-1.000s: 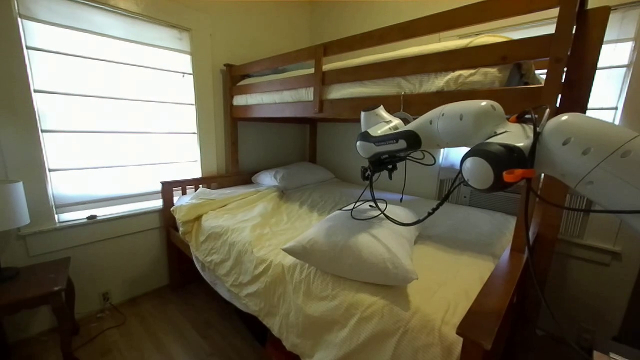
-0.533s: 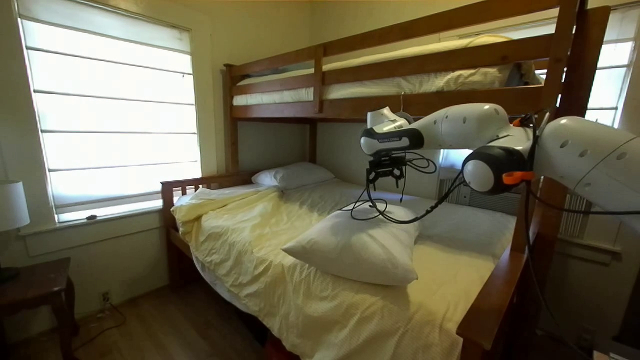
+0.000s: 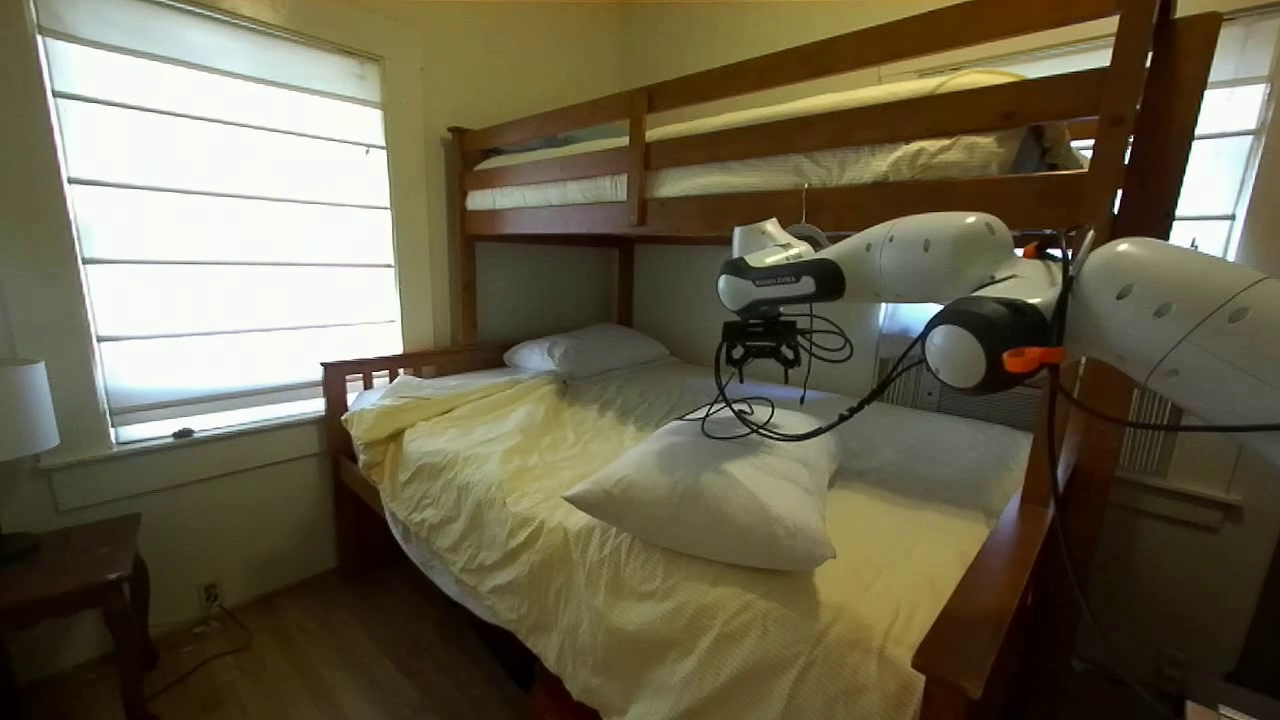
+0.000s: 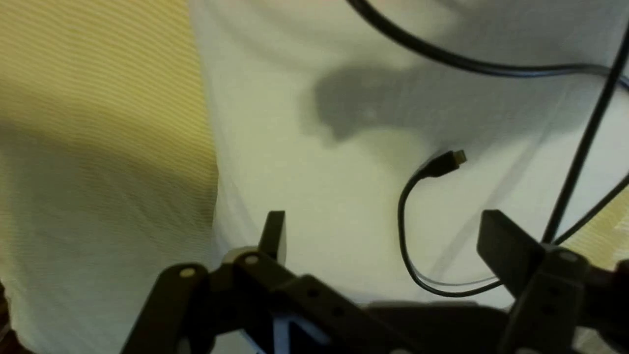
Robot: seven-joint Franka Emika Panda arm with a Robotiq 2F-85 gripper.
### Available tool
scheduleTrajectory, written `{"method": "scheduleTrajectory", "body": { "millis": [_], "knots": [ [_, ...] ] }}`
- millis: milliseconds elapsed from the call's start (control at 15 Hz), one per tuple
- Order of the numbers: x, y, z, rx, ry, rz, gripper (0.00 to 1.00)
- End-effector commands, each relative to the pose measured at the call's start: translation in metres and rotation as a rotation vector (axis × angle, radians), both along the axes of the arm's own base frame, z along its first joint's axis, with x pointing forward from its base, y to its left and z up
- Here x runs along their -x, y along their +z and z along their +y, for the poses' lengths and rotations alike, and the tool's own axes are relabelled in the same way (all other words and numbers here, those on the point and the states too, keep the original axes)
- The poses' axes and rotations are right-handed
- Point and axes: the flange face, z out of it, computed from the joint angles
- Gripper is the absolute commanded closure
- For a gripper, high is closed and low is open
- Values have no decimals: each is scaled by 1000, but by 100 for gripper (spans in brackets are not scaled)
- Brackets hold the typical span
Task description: Pick up the black cable and hang it on the coat hanger
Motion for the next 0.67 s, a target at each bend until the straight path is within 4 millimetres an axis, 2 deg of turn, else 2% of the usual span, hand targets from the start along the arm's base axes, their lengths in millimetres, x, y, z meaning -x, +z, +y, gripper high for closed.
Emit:
{"method": "scheduleTrajectory", "body": {
  "millis": [0,200,333,600],
  "knots": [
    [-8,9,5,-71,-105,-146,0],
    [-15,26,7,-59,-146,-258,0],
    [-17,22,5,-65,-166,-282,0],
    [-17,1,0,-117,-175,-270,0]
  ]
}}
